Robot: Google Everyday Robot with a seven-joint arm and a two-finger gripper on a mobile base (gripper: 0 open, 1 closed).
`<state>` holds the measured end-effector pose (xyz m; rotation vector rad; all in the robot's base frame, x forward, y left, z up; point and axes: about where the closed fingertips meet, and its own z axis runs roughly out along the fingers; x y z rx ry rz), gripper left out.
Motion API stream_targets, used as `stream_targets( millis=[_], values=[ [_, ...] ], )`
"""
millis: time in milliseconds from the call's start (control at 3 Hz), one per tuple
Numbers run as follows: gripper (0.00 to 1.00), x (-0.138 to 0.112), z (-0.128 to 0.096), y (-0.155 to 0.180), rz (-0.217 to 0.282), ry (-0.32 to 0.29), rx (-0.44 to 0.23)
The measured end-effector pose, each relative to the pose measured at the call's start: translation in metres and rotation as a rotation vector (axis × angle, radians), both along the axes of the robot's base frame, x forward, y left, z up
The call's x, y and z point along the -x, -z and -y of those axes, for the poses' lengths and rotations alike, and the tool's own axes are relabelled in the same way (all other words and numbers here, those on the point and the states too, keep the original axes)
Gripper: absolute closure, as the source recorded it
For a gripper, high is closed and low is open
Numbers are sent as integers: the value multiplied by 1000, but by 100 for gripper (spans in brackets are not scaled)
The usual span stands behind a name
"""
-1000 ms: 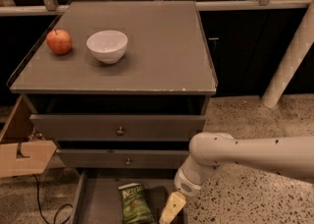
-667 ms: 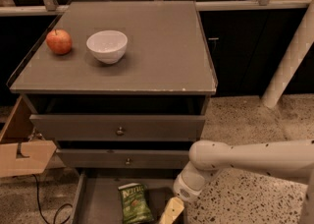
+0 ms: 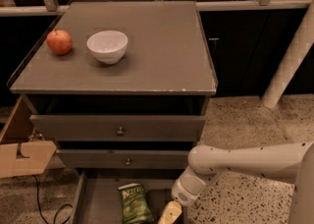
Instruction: Pick green jalapeno chip bag from bottom drawer and place on counter
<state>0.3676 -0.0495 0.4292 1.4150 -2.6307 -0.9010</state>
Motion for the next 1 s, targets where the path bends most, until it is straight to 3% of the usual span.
stream_targets(
  millis=[667, 1000],
  values=[
    [0, -25, 0, 35, -3, 186, -54],
    [0, -31, -3, 49, -23, 229, -63]
  ],
)
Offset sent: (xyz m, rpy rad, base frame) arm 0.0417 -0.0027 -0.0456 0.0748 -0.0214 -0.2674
